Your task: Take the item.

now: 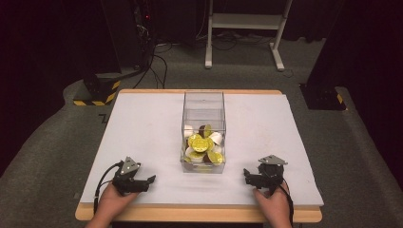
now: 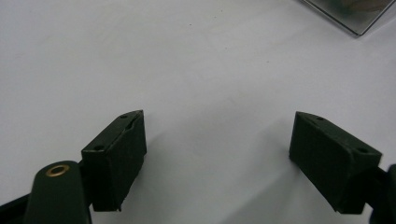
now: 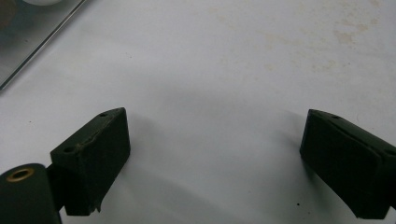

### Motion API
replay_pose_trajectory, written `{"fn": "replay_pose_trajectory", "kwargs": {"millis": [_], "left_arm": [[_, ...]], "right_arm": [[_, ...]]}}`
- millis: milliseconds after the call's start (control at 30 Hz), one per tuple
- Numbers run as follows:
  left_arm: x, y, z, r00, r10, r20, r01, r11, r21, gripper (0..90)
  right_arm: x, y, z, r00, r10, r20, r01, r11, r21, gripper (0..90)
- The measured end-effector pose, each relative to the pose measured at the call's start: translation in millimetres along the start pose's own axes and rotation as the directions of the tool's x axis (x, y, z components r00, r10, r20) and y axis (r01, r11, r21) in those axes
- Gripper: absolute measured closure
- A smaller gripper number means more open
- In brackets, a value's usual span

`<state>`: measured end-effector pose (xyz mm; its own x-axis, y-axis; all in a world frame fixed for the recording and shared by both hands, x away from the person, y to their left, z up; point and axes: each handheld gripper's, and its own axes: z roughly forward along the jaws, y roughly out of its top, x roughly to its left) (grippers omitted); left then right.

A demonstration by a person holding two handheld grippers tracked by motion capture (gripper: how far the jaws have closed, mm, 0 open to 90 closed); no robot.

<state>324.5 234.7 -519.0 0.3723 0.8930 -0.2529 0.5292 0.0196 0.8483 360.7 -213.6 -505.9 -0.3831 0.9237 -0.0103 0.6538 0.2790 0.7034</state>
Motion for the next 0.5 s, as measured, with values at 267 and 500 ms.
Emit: {"fn": "replay_pose_trajectory", "kwargs": {"millis": [267,500], "left_arm": [[0.1,0.1,0.0,1.0,0.0,0.0,0.0,1.0,0.0,19.2],[-0.2,-0.1,-0.1,1.0,0.004,-0.002,-0.004,1.0,-0.002,19.3]], "right_arm": [[0.0,0.0,0.0,1.0,0.0,0.0,0.0,1.0,0.0,8.3],[-0.2,0.1,0.0,1.0,-0.001,0.0,0.001,1.0,0.0,8.3]]}}
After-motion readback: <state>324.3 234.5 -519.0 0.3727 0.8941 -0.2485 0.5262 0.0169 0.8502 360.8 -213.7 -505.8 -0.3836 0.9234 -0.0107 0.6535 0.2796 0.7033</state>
